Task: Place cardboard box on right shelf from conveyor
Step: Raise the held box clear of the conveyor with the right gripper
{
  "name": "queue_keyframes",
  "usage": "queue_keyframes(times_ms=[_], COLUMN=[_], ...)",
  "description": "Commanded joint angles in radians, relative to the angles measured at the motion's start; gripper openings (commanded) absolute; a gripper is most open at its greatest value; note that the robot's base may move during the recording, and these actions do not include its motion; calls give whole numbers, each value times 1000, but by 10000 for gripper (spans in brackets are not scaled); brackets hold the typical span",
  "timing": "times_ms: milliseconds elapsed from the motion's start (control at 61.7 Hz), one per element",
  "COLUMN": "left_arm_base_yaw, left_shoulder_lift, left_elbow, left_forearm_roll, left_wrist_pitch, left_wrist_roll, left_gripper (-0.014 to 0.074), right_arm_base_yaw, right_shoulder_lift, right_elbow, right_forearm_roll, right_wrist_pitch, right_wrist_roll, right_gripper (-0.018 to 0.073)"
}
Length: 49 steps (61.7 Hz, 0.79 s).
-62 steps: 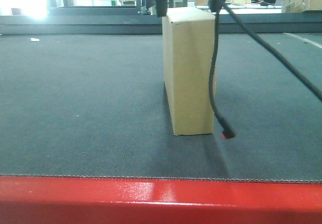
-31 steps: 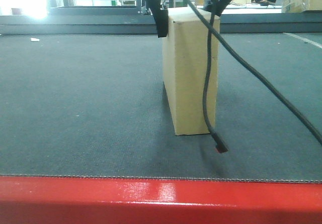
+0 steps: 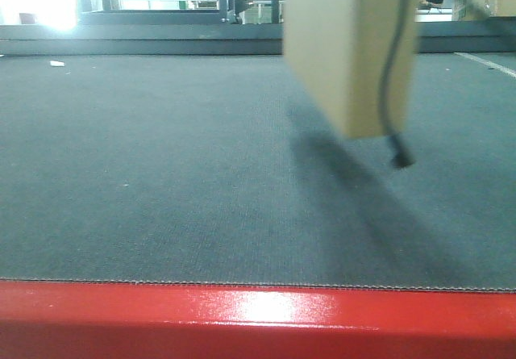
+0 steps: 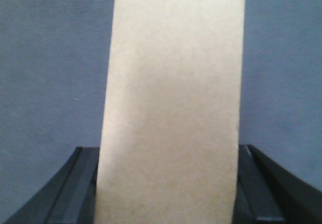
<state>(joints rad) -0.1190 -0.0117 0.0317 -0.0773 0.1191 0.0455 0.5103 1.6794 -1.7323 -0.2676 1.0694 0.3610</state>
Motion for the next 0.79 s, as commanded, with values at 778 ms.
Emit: queue_keyframes(times_ms=[778], left_arm_base_yaw=[-1], left_shoulder_lift=[-15], left_elbow=[8], left_forearm_roll=[-6], left_wrist_pitch=[-88], left_wrist_roll=[0], left_gripper=[-116], right_arm_base_yaw=[-237], right_shoulder_lift=[-1094], right_elbow=[914], right_forearm_roll=[58], right_wrist_pitch=[-295], right_wrist_roll=[-121], right_gripper=[214])
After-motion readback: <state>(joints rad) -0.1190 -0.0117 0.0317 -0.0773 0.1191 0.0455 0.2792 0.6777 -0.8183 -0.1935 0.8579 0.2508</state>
